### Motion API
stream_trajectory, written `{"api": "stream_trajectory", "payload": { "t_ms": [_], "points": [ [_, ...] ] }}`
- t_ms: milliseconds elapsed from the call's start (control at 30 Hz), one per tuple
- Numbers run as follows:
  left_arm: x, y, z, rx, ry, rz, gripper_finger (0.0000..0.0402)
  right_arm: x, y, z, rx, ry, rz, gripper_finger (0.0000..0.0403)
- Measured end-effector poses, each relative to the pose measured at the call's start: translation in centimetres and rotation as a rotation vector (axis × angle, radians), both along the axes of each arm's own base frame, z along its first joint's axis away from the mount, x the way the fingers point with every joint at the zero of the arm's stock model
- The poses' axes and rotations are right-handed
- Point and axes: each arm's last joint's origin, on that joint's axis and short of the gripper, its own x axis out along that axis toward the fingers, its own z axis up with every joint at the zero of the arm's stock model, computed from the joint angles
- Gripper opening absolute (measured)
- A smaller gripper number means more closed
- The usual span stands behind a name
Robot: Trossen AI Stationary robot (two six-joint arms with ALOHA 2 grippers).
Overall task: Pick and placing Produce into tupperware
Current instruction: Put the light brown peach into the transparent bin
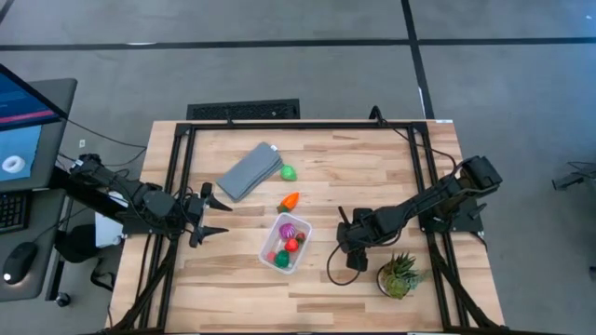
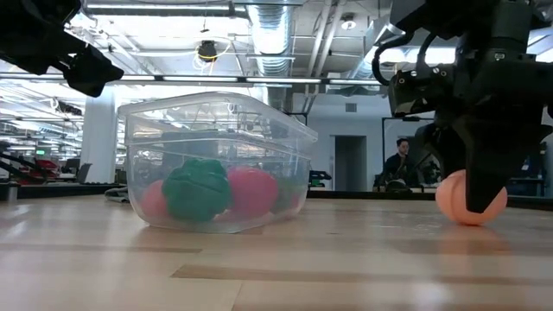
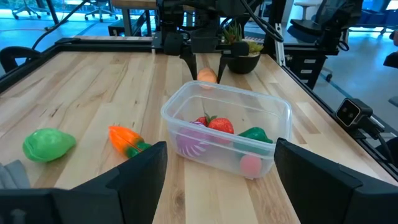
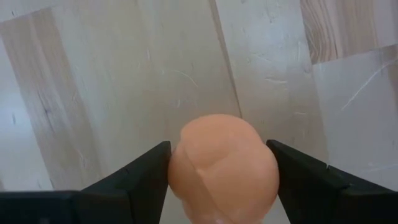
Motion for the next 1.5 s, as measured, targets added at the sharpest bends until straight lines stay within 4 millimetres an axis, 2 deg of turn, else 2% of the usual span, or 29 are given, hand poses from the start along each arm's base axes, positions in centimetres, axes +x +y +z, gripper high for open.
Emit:
{"api": "stream_trajectory", "payload": {
  "t_ms": [333,600,867,1033,1233,1300,1500],
  "points": [
    [0.0,0.0,0.0,0.0,-0.001,0.0,0.0286,-0.2,-0.1,1.5,0.009,-0.065,0.017,0.0281],
    [0.0,0.0,0.0,0.0,-0.001,-0.001,0.0286,-0.6,-0.1,5.0,0.018,-0.258,0.052,0.028],
    [0.0,0.0,0.0,0.003,-0.001,-0.002,0.0286,-0.6,-0.2,9.2,0.038,-0.559,0.147,0.028],
    [0.0,0.0,0.0,0.004,-0.001,-0.002,0.0286,-0.5,-0.4,10.8,0.001,-0.689,0.203,0.028],
    [0.0,0.0,0.0,0.003,-0.003,-0.002,0.0286,0.5,-1.0,11.7,-0.062,-0.824,0.257,0.028],
    [0.0,0.0,0.1,0.003,-0.004,-0.002,0.0286,1.4,-1.3,11.8,-0.088,-0.878,0.267,0.028],
    [0.0,0.0,0.1,0.018,-0.007,-0.004,0.0286,3.5,-2.2,10.3,-0.16,-0.915,0.289,0.028]
  ]
}}
